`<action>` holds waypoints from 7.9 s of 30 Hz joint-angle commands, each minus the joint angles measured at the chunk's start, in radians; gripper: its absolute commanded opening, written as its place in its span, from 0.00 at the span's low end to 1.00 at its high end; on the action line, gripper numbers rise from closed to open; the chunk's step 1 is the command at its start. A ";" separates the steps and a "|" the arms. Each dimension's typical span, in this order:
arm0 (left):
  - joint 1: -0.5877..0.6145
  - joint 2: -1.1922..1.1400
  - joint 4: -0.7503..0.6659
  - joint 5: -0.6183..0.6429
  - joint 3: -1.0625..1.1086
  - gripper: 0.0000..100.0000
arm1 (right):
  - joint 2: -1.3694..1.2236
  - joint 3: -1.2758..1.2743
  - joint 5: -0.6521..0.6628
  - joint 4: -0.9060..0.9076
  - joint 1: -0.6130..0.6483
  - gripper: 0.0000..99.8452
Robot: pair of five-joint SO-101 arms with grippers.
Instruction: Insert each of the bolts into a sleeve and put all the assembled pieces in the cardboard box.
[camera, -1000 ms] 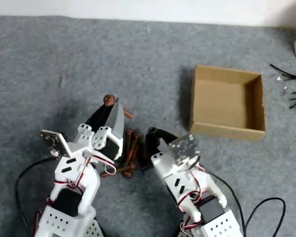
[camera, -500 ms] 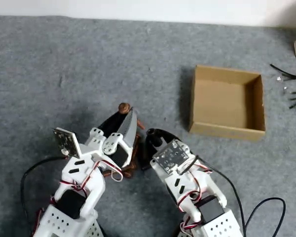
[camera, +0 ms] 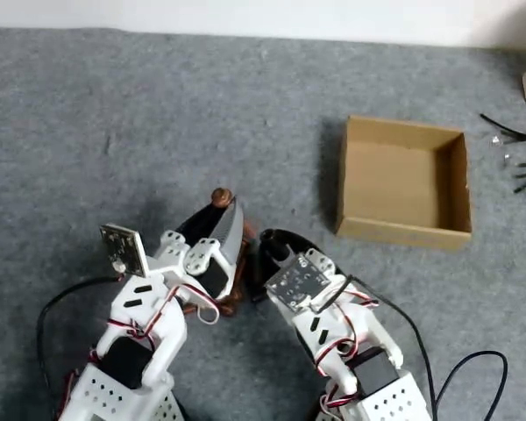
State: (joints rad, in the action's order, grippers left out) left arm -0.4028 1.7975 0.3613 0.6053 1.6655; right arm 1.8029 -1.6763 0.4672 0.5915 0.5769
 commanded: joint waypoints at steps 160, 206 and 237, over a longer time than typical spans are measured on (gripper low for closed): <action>-0.166 0.010 0.170 0.092 0.031 0.31 | 0.022 -0.153 -0.100 -0.036 0.025 0.01; 0.354 0.019 0.259 -0.706 0.016 0.01 | 0.021 -0.142 -0.109 -0.045 -0.349 0.01; 0.332 0.019 0.235 -0.740 0.030 0.01 | -1.394 0.719 -0.825 -0.634 -0.642 0.01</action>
State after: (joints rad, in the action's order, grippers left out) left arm -0.0621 1.8067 0.6222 -0.1281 1.6763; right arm 0.4634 -1.0242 -0.2447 0.0836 0.0031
